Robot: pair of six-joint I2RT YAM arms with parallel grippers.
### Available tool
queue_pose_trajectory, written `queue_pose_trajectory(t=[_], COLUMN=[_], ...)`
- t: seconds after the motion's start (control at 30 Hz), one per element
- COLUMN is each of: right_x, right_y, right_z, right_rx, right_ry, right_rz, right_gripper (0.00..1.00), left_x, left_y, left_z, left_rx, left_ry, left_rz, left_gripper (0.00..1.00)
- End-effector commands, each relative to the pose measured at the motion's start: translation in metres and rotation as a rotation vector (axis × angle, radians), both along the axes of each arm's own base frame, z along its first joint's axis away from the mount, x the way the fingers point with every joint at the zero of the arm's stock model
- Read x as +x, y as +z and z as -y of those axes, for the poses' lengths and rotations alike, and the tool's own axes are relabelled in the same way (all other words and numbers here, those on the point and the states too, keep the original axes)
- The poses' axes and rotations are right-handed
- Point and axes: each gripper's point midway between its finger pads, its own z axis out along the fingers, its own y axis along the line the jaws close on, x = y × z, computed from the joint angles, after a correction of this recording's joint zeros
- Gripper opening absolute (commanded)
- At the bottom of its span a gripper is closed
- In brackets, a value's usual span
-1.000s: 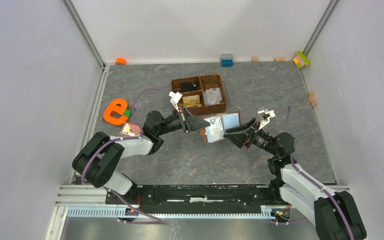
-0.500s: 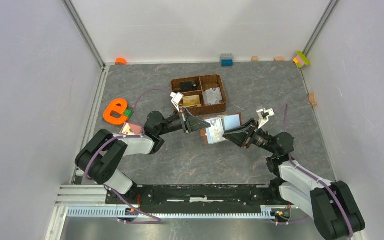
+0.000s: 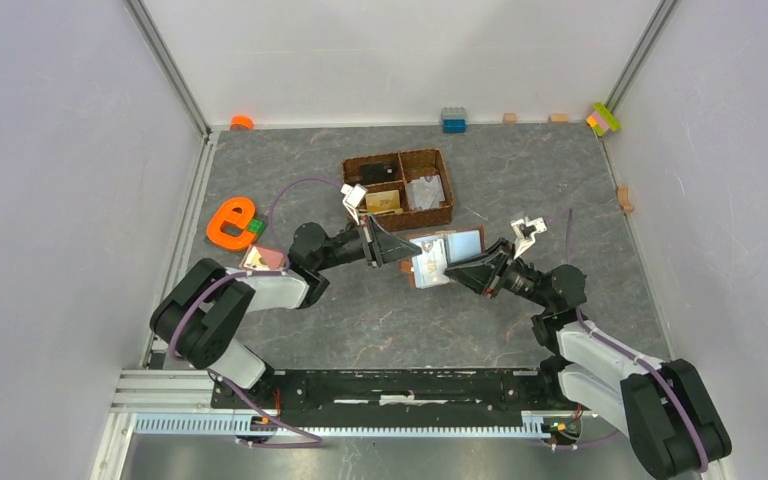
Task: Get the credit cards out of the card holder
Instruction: Remove the credit card from the card holder.
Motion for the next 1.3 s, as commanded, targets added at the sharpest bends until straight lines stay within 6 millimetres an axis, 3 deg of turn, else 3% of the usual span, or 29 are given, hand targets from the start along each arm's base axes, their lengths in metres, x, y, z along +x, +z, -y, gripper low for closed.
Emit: queue_pose_trajectory(t=[0.0,0.23,0.37,0.53,0.6,0.8,1.03,1.27], right_x=[-0.006,0.001,0.005,0.002,0.000,0.001,0.000,-0.001], right_y=[0.010,0.001,-0.004,0.001,0.005,0.013,0.016,0.018], right_z=[-0.008,-0.010,-0.009,-0.009,-0.008,0.002,0.006,0.008], right_rx=[0.002,-0.031,-0.047,-0.034,-0.026,0.008,0.034,0.053], right_ry=[0.051,0.035,0.022,0.026,0.021,-0.030,-0.029,-0.024], right_rz=[0.056,0.023,0.005,0.029,0.043,0.069,0.068,0.060], right_gripper=[0.26,0.27,0.33,0.08,0.03,0.01,0.01,0.01], left_x=[-0.010,-0.013,-0.017,-0.017,-0.017,-0.017,-0.005,-0.002], left_y=[0.016,0.018,0.021,0.020,0.021,0.023,0.032,0.028], left_z=[0.009,0.009,0.010,0.010,0.010,0.007,-0.016,-0.014], left_rx=[-0.013,-0.009,-0.013,0.008,0.008,0.010,-0.076,-0.082], left_ry=[-0.039,-0.039,-0.053,-0.045,-0.039,-0.035,0.009,0.001], left_rz=[0.073,0.094,0.112,0.119,0.124,0.146,0.118,0.094], left_gripper=[0.02,0.02,0.02,0.02,0.02,0.02,0.02,0.02])
